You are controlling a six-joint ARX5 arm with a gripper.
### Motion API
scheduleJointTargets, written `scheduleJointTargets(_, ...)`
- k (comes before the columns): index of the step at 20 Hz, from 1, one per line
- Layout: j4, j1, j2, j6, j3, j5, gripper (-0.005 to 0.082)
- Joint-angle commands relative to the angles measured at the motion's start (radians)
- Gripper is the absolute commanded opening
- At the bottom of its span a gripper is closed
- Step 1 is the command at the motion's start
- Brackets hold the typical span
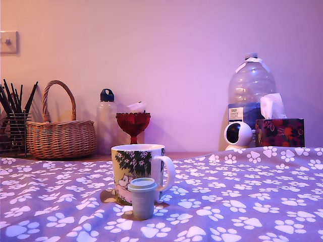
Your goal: Pick the coffee capsule and then drop it inside the coffee cup in front of you
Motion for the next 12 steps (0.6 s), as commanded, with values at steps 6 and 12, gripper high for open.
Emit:
scheduleJointTargets(6, -0.066, -0.026, -0.010, -0.019, -0.023, 0.074, -0.0019)
scheduleJointTargets(12, -0.006, -0.038, -0.010, -0.042, -0.023, 0.304, -0.0019)
